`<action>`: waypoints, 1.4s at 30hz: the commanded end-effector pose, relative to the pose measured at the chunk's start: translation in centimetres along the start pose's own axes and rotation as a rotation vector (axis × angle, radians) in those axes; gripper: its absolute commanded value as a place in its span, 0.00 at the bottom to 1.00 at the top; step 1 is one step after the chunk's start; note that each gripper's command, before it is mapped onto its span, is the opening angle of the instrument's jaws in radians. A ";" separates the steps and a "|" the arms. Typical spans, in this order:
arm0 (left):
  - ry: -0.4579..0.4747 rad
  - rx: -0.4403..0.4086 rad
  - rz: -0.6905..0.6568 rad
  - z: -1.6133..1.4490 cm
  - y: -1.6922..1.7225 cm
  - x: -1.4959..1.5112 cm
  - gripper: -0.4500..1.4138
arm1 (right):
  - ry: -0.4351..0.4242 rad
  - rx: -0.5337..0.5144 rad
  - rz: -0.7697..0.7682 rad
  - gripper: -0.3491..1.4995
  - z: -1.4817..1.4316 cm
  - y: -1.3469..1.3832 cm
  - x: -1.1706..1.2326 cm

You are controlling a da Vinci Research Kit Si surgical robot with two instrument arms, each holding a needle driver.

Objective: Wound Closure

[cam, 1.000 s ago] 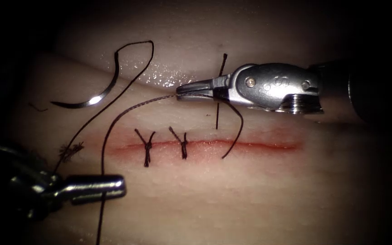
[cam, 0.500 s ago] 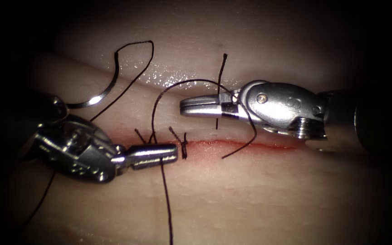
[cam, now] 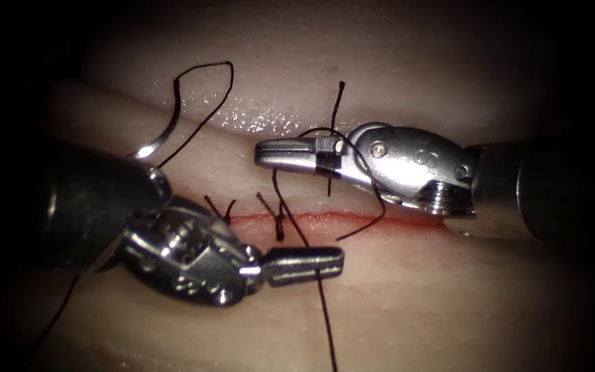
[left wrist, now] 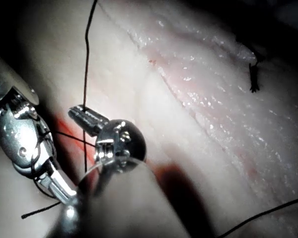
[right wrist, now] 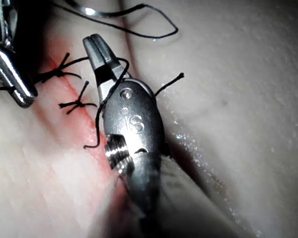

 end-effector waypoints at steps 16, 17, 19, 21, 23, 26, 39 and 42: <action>0.164 -0.057 -0.021 -0.15 -0.37 0.23 0.00 | -0.213 0.092 0.017 0.80 0.15 -0.28 -0.38; 0.207 -0.061 -0.024 -0.20 -0.46 0.19 0.00 | -0.213 0.094 0.020 0.80 0.14 -0.30 -0.39; 0.241 -0.067 -0.025 -0.25 -0.55 0.14 0.00 | -0.212 0.098 0.020 0.80 0.11 -0.31 -0.39; 0.277 -0.082 -0.022 -0.30 -0.65 -0.03 0.00 | -0.212 0.109 0.019 0.81 0.05 -0.33 -0.38; 0.293 -0.085 -0.035 -0.29 -0.69 -0.20 0.00 | -0.197 0.121 0.021 0.81 0.02 -0.35 -0.38; 0.323 -0.093 -0.062 -0.24 -0.72 -0.37 0.00 | -0.180 0.145 0.021 0.81 0.02 -0.38 -0.38; 0.405 -0.118 -0.110 0.02 -0.81 -1.21 0.00 | -0.083 0.295 0.020 0.68 0.02 -0.47 -0.31; 0.405 -0.124 -0.110 0.09 -0.75 -1.33 0.00 | -0.049 0.302 0.038 0.67 0.01 -0.46 -0.30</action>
